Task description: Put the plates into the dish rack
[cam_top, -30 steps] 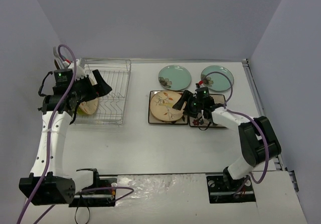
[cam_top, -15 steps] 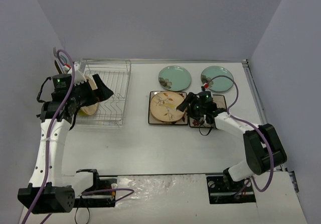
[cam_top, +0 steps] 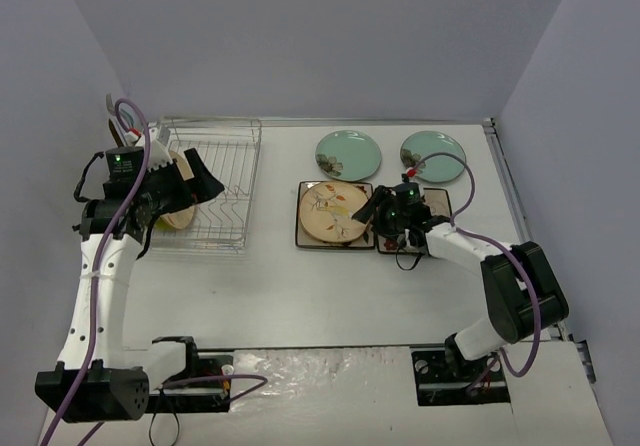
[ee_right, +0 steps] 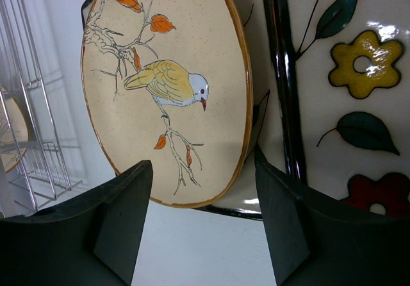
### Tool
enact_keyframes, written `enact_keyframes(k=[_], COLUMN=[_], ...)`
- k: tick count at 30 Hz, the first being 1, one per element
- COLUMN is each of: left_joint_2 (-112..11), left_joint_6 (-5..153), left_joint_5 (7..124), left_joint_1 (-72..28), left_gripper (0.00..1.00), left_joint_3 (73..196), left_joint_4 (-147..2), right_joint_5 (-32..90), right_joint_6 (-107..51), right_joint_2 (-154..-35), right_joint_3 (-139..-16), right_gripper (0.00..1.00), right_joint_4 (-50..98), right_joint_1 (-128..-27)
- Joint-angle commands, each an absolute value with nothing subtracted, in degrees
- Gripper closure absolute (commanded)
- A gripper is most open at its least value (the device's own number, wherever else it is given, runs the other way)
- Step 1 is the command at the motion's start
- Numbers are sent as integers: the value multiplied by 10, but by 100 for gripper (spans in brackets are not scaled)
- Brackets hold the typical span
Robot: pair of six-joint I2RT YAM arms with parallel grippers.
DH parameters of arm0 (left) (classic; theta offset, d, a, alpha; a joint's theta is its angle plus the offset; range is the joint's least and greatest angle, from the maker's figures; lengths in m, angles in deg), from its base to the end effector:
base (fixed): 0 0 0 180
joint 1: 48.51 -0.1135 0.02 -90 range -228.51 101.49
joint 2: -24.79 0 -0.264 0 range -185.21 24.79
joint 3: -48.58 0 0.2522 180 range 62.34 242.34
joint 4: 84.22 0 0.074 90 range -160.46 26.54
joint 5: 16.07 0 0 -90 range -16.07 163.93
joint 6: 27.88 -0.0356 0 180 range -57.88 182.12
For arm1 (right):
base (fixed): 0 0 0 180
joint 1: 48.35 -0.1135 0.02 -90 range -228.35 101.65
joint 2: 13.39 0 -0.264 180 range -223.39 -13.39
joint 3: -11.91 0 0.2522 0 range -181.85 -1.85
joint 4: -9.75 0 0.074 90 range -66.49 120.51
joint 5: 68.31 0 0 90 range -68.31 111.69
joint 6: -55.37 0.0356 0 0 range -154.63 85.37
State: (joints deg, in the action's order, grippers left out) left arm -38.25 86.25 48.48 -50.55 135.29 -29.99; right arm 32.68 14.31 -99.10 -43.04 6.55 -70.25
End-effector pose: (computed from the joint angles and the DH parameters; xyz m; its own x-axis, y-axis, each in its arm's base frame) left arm 0.2231 -0.0074 0.3961 -0.6018 -0.3908 -0.6965 0.1004 0.8282 -0.5514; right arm 0.2884 0.1232 0.1974 -0.6763 0.5259 -0.5158 -0.0198 0.6870 0.7264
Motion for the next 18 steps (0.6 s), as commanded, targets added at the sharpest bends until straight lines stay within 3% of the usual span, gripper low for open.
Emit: enact_keyframes(k=[1,14,18], left_joint_2=[-371,-359,-361], left_joint_6=[864,888,903], left_joint_5=[484,484,487], left_joint_1=[-500,-469,-444], left_gripper=[3,3,3], left_joint_3=[1379,1354,1329], left_joint_4=[-320,-328,-347], right_joint_5=[336,330,317], right_joint_6=[160,170,168], right_joint_2=[-1017,-1083,-1103], right_joint_3=[-432,-407,-392], right_gripper=[39,41,50], right_joint_4=[1,-58,-78], right_joint_1=[-711,-723,-722])
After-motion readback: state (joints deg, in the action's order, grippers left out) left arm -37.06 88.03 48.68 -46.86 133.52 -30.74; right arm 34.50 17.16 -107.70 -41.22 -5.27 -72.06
